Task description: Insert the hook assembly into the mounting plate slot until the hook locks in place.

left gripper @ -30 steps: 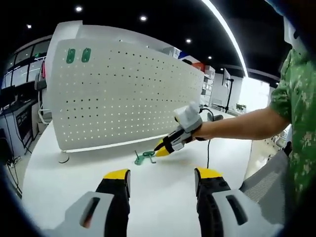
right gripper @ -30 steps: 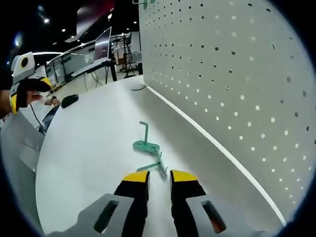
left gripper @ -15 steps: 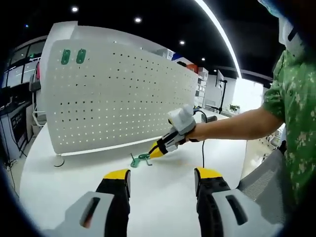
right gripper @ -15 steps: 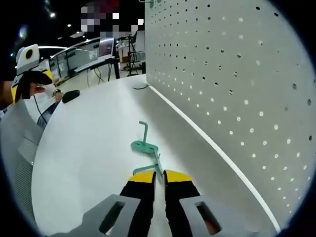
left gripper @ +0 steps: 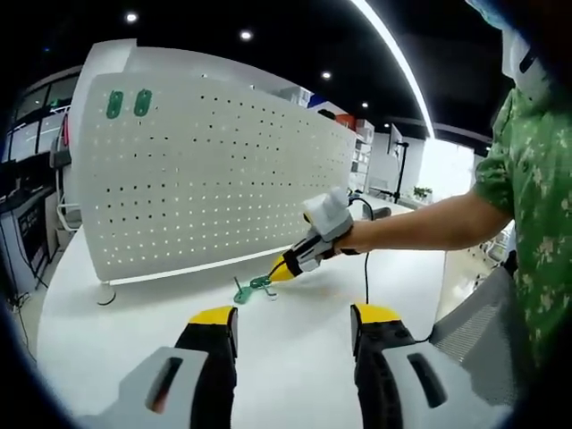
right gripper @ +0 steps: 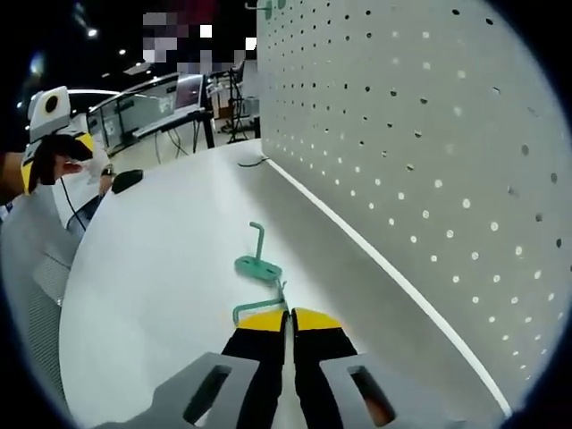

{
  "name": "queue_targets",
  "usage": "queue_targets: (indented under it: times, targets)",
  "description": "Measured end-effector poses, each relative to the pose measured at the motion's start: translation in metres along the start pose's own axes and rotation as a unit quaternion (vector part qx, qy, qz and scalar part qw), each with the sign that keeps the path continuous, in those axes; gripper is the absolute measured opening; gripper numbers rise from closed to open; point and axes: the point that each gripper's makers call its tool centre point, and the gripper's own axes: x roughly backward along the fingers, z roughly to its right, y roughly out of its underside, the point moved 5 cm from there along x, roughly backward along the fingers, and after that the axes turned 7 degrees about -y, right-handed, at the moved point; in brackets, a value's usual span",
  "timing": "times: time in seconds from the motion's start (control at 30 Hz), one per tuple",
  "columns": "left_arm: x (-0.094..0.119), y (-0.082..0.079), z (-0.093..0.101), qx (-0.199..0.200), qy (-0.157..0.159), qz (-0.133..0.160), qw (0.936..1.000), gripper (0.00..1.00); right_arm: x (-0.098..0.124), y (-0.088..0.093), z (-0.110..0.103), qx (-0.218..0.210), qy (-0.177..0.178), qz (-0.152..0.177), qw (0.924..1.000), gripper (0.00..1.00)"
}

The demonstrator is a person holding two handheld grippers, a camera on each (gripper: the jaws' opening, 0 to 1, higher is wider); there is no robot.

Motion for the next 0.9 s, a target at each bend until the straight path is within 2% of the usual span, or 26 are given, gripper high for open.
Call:
queue_targets:
  times: [0.13, 0.57, 0.9]
  targets:
    - [0.0, -0.001, 0.002, -0.002, 0.002, 0.002, 1.0, 0.52, 0.004, 0.0, 0.0, -0.035, -0.004, 0.005, 0.9994, 0.0]
    - [-0.001, -0.004, 0.005, -0.02, 0.011, 0.001, 0.9997, 0.51, 0.011, -0.001, -0.004, -0.051, -0.007, -0.001, 0.9987, 0.0]
    - [-0.007, -0.005, 0.016, -0.048, 0.023, -0.003, 0.9986, 0.49, 0.017, -0.004, -0.018, -0.063, -0.019, -0.007, 0.9978, 0.0]
